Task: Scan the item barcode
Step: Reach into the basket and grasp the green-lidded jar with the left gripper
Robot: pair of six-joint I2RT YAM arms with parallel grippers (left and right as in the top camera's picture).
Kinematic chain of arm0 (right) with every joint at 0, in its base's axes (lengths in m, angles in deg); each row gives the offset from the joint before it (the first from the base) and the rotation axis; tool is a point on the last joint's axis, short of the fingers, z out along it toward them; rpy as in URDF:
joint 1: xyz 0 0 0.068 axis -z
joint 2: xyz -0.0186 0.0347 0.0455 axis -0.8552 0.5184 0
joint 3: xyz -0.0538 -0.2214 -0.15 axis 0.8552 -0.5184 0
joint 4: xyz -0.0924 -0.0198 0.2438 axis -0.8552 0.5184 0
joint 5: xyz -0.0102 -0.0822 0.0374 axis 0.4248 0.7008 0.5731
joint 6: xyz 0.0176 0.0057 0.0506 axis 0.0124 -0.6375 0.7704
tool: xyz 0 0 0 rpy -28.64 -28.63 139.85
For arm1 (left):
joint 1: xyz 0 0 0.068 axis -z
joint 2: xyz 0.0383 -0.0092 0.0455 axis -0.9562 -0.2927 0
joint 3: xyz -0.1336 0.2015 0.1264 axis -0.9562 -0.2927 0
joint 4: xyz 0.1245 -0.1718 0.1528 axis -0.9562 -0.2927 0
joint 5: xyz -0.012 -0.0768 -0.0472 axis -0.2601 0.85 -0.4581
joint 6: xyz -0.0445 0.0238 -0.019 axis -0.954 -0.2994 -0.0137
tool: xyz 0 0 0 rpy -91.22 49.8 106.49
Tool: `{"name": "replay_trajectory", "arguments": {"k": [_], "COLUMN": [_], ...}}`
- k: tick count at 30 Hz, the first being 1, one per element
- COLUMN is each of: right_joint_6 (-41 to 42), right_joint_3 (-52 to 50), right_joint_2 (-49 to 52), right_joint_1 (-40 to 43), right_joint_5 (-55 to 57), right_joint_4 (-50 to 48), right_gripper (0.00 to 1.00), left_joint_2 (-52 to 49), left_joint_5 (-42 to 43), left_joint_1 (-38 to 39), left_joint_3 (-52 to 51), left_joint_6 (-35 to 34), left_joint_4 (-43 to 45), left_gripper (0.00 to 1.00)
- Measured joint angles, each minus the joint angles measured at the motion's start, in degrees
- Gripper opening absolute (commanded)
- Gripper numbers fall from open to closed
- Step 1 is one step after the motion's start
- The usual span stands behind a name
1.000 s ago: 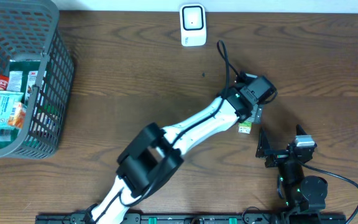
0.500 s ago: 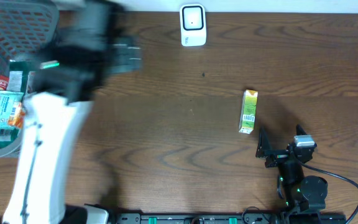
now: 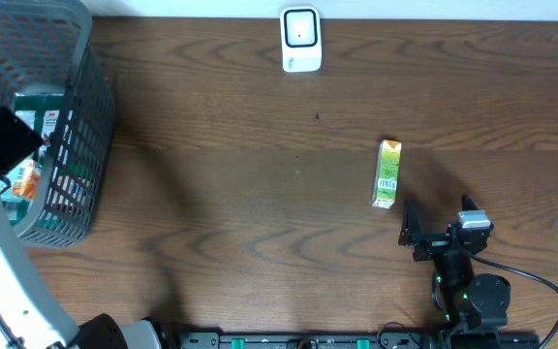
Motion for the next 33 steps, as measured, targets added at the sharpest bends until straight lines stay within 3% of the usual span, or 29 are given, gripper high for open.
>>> {"name": "replay_trajectory", "arguments": {"k": [8,12,16,33], "right_joint_6": [0.00,0.00,0.00,0.00], "right_joint_3": [0.00,0.00,0.00,0.00], "right_joint_2": [0.00,0.00,0.00,0.00], "right_joint_1": [0.00,0.00,0.00,0.00], "right_joint_5": [0.02,0.00,0.00,0.00], "right_joint_4": [0.00,0.00,0.00,0.00], "right_gripper": [0.99,0.99,0.99,0.99], "left_joint_2": [-0.31,-0.48,-2.25,-16.11], "left_joint_5": [0.68,4.76,9.07,14.80], "left_joint_1": [-2.95,-3.41,-3.30,-3.30], "left_joint_3": [-15.74,-21.38,-22.73,-22.80], "left_joint_6": [-1.22,3.17,7.43,13.81], "left_joint_4": [12.72,17.49,18.43,19.74], "left_gripper": [0.98,0.98,0.98,1.00]}}
